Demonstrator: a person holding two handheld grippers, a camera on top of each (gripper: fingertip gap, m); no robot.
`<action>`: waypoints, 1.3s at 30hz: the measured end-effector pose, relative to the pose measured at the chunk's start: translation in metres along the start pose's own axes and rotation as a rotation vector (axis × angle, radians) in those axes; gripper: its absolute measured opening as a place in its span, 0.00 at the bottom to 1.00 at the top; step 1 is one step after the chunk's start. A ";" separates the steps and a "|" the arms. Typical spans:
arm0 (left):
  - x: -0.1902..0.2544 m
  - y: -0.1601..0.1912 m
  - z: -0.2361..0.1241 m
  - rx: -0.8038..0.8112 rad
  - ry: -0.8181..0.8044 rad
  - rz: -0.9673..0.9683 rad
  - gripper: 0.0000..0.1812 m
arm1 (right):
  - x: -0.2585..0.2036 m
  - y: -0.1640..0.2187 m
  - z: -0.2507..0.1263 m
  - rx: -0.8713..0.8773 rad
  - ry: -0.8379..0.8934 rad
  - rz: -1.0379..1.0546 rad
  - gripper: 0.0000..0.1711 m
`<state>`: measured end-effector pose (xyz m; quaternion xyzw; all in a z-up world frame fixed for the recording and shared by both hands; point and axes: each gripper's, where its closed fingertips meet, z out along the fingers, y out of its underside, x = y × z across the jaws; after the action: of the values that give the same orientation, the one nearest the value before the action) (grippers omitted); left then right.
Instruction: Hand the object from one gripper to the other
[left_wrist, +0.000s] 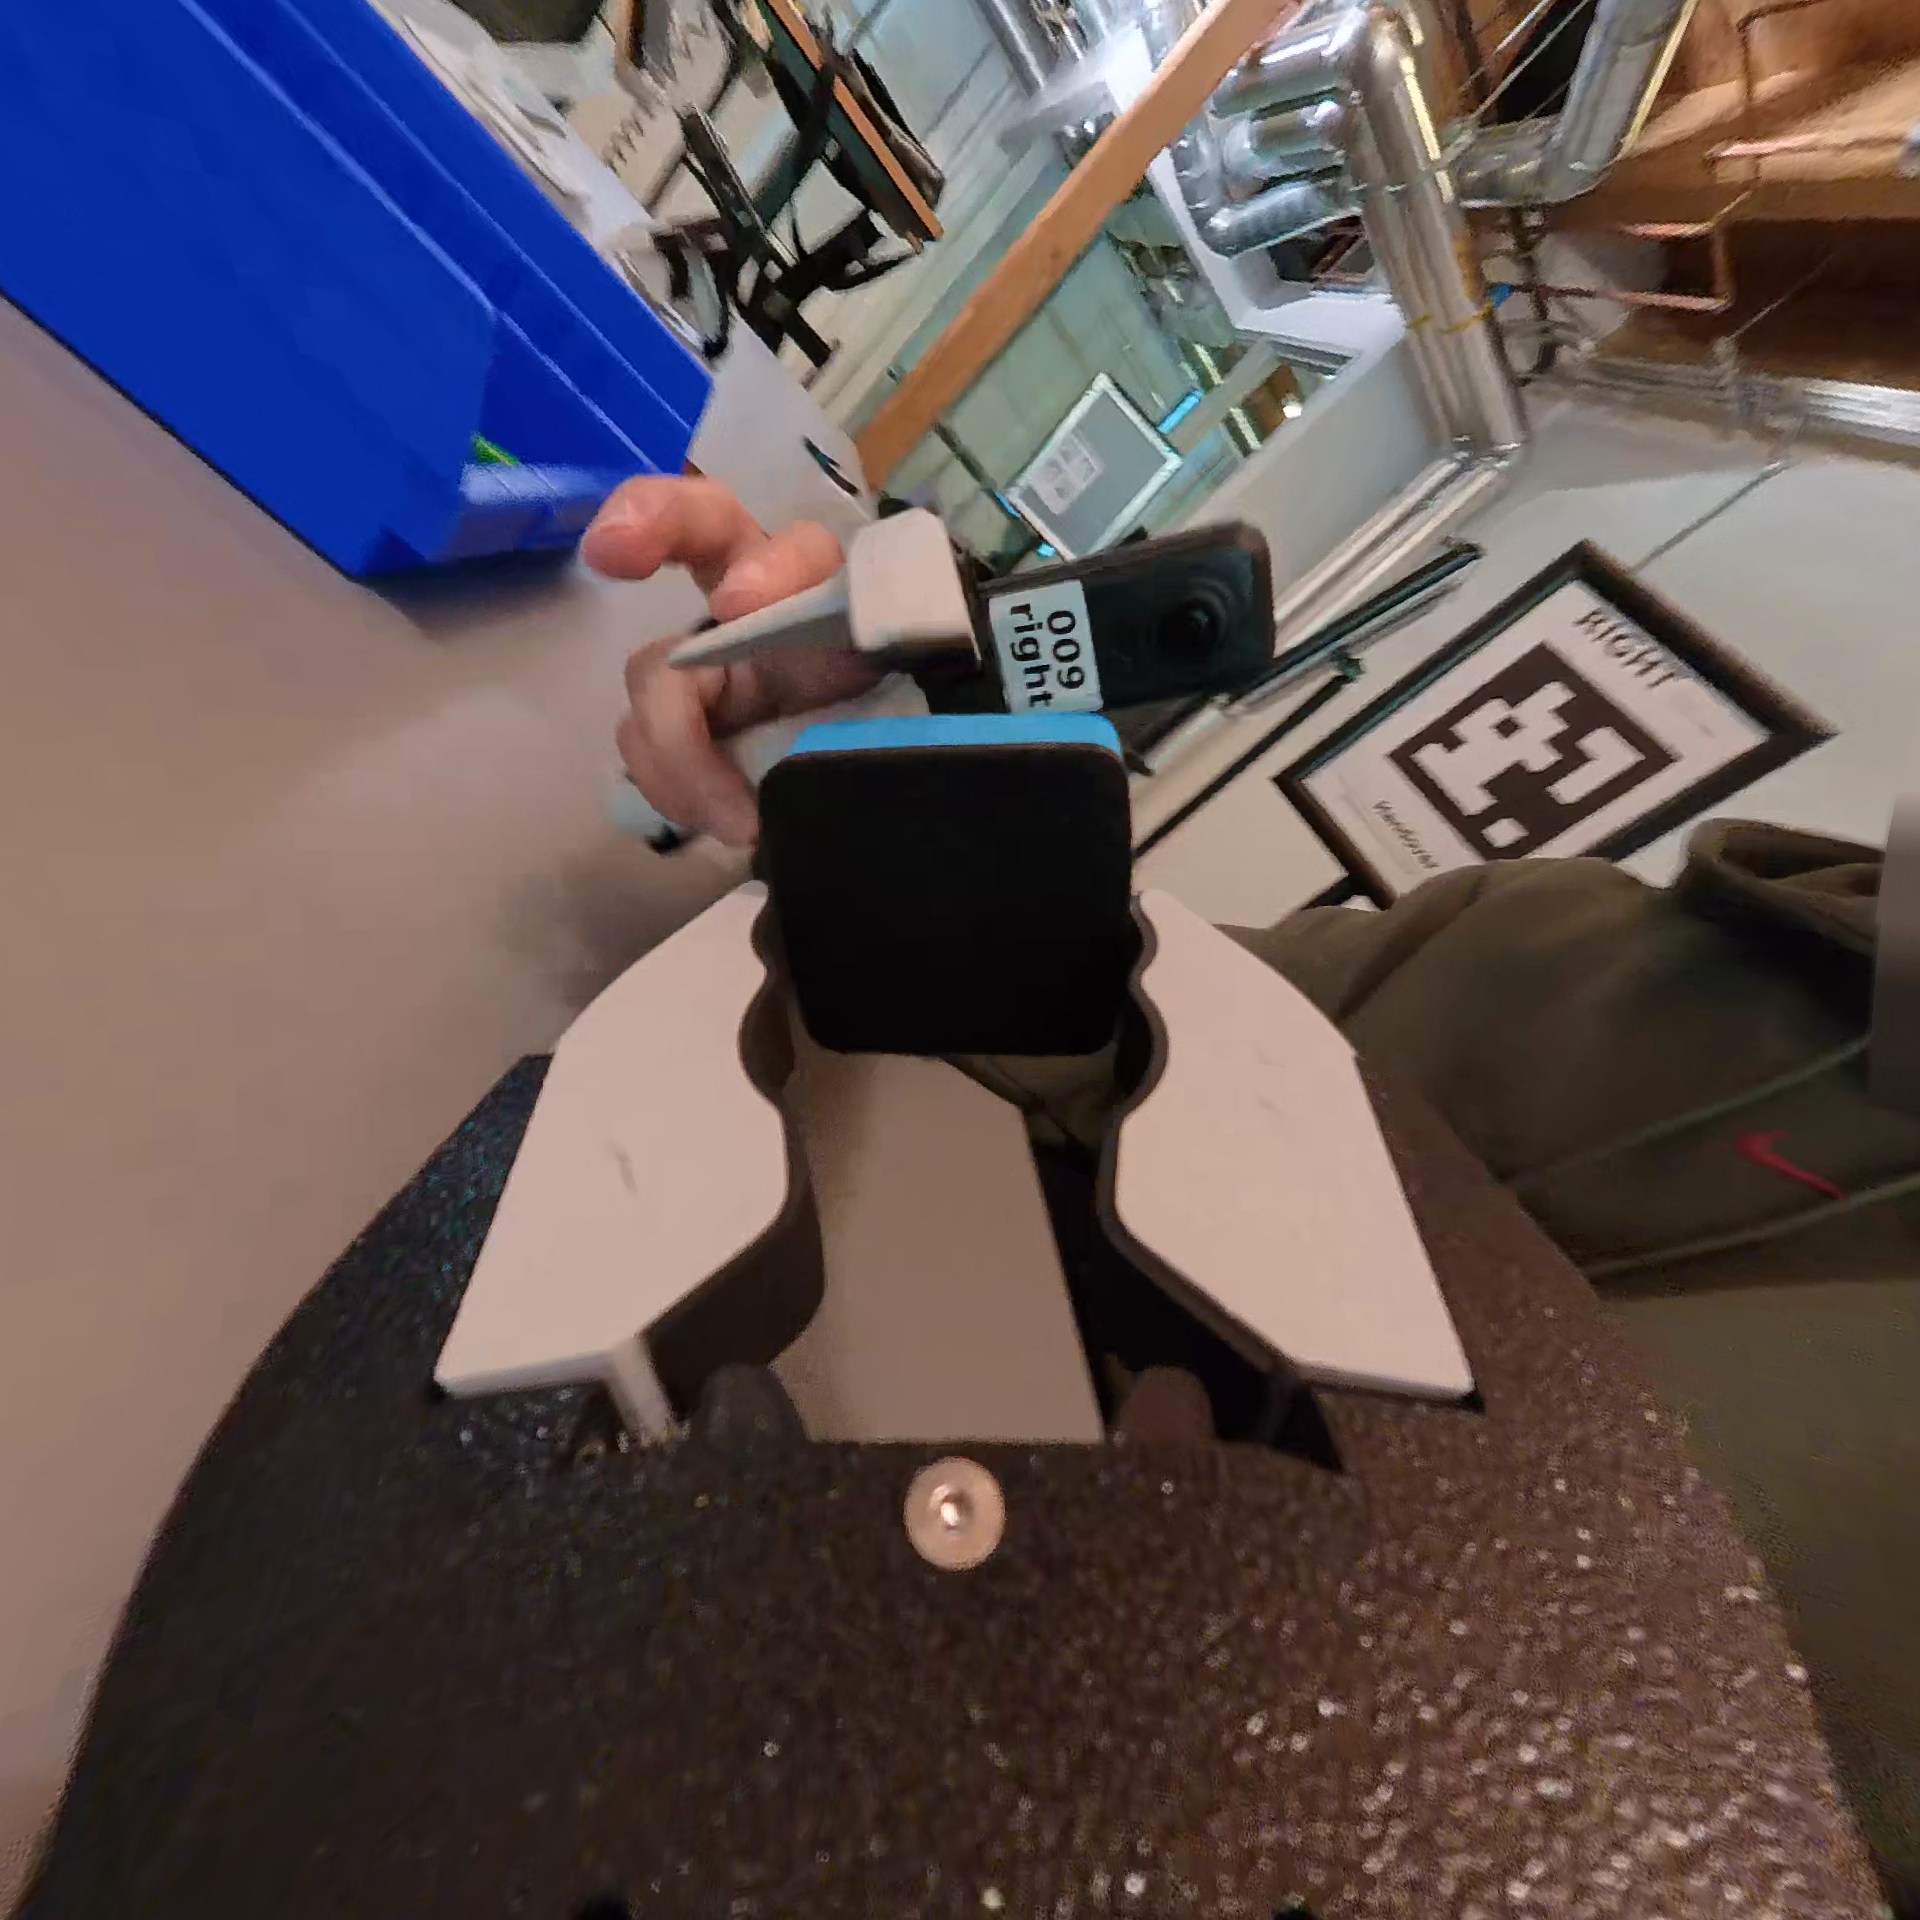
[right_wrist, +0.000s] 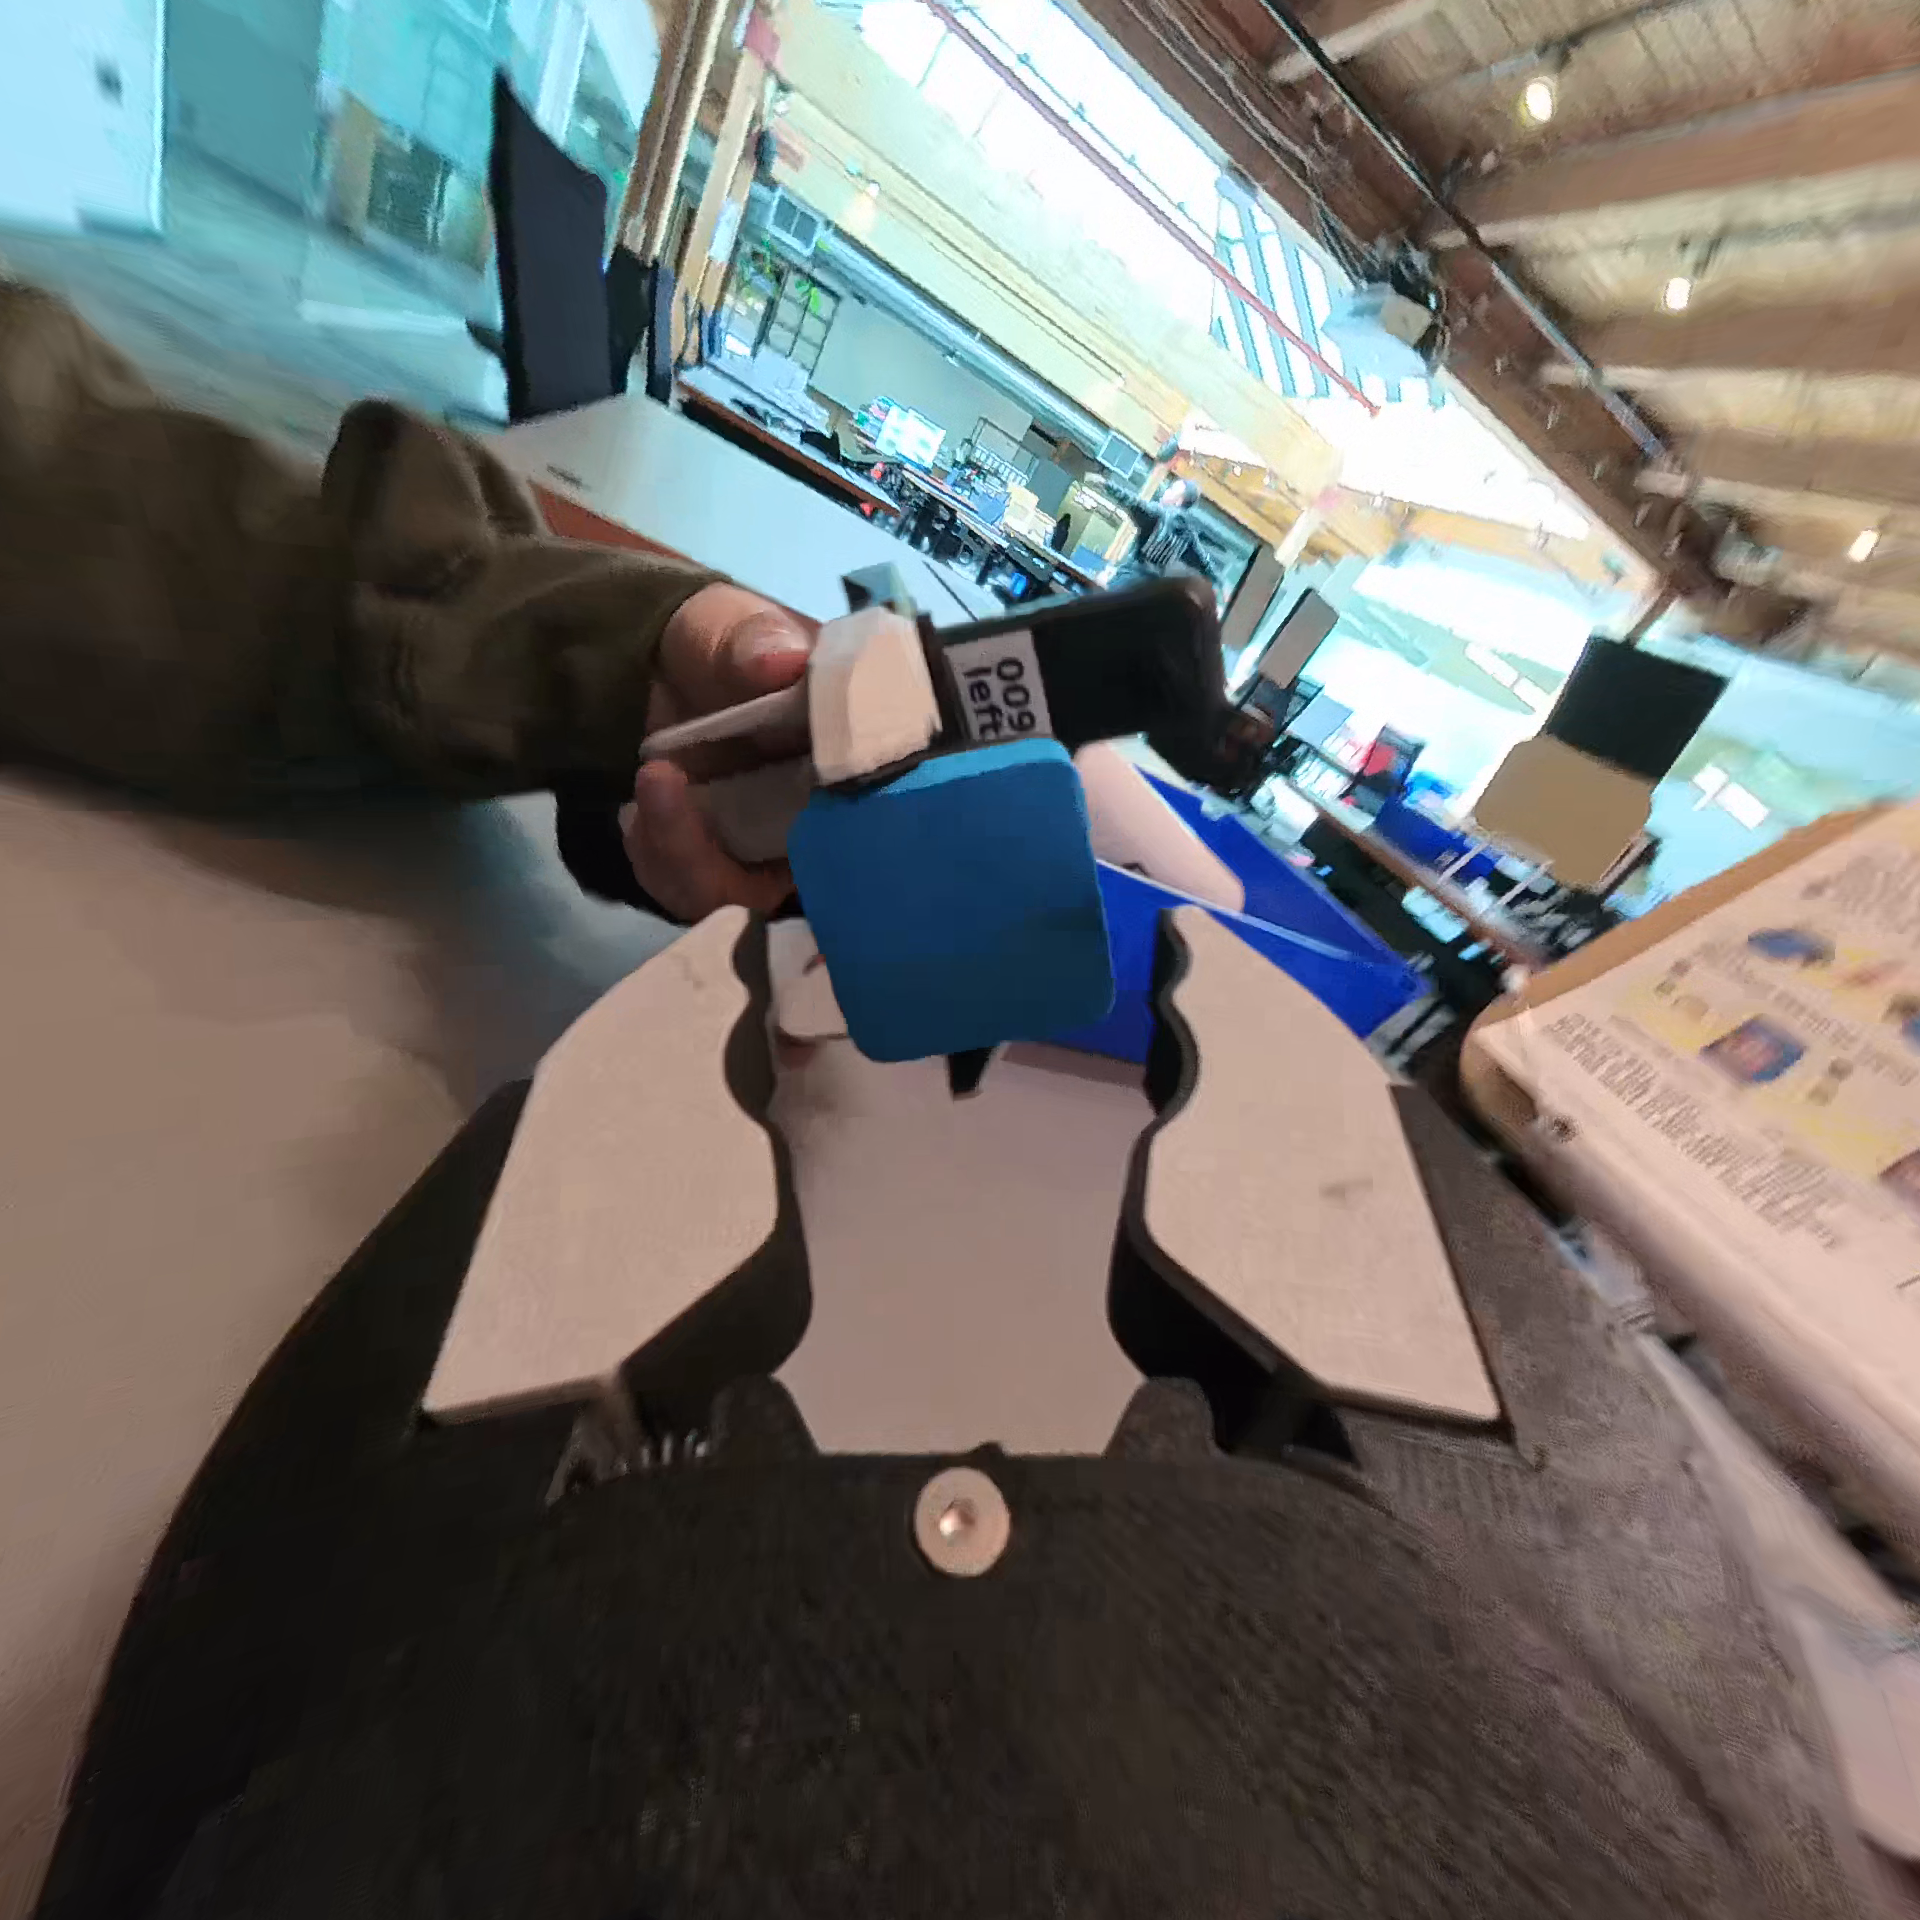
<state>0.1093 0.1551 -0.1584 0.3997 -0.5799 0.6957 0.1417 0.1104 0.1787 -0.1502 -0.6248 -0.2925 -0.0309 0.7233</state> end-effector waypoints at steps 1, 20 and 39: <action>-0.003 -0.004 -0.003 0.021 -0.041 0.060 0.33 | 0.005 0.001 -0.001 0.004 0.009 0.094 0.46; -0.016 -0.017 -0.015 -0.146 -0.554 1.418 0.33 | -0.002 -0.011 0.005 0.278 -0.403 1.355 0.37; -0.019 -0.024 -0.016 -0.008 -0.516 0.887 0.52 | 0.021 0.002 -0.004 0.164 -0.111 0.806 0.32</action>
<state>0.1308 0.1815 -0.1552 0.2733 -0.7124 0.5653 -0.3133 0.1304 0.1818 -0.1424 -0.6303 -0.0644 0.3119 0.7080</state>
